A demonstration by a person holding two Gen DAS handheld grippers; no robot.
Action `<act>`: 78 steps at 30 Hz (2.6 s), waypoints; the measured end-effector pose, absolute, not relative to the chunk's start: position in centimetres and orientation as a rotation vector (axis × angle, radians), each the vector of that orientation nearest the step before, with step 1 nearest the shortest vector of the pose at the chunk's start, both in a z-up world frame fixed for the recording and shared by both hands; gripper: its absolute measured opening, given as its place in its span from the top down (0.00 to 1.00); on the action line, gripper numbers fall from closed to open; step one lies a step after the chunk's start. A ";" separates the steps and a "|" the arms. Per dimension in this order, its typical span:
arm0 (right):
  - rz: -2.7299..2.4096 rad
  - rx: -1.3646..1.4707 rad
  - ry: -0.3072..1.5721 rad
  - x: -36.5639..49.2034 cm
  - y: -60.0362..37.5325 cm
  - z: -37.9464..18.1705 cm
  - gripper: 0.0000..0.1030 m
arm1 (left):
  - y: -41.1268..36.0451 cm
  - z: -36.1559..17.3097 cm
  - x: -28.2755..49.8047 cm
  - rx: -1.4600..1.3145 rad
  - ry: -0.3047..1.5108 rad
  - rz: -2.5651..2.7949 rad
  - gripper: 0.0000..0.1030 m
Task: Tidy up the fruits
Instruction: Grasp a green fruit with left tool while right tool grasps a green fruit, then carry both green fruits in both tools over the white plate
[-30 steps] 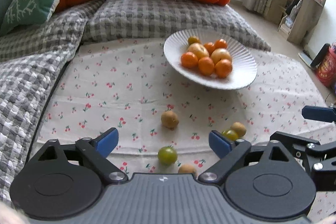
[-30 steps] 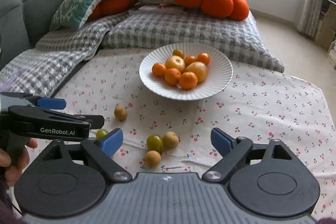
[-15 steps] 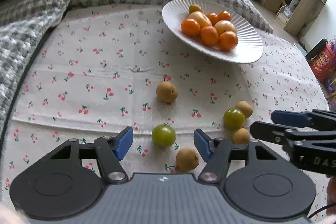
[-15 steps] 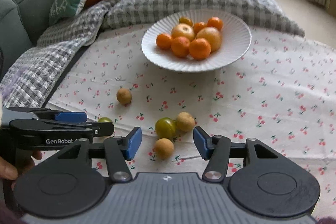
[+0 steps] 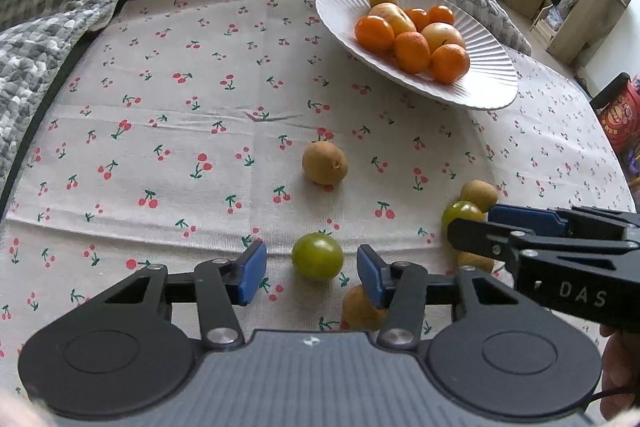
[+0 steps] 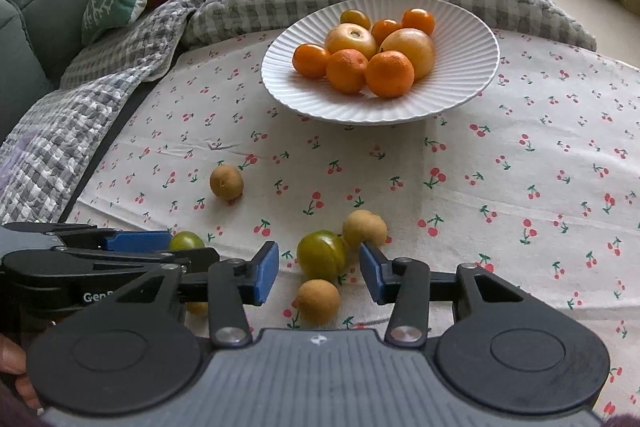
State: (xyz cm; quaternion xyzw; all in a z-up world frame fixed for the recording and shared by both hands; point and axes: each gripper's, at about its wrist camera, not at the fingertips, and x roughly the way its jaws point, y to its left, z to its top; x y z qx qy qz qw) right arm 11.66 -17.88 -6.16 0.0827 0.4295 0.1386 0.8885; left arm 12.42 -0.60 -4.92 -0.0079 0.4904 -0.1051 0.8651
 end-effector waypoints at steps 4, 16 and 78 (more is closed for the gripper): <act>0.293 0.136 0.888 11.9 -17.1 -6.7 0.64 | -0.7 -4.9 12.5 -0.006 1.020 -0.219 0.62; 0.267 0.086 0.854 12.1 -16.5 -6.9 0.75 | -0.7 -4.9 12.7 0.020 1.017 -0.205 0.79; 0.238 0.282 0.672 11.9 -21.2 -0.1 0.76 | -2.0 1.3 14.0 -0.035 0.801 -0.254 0.79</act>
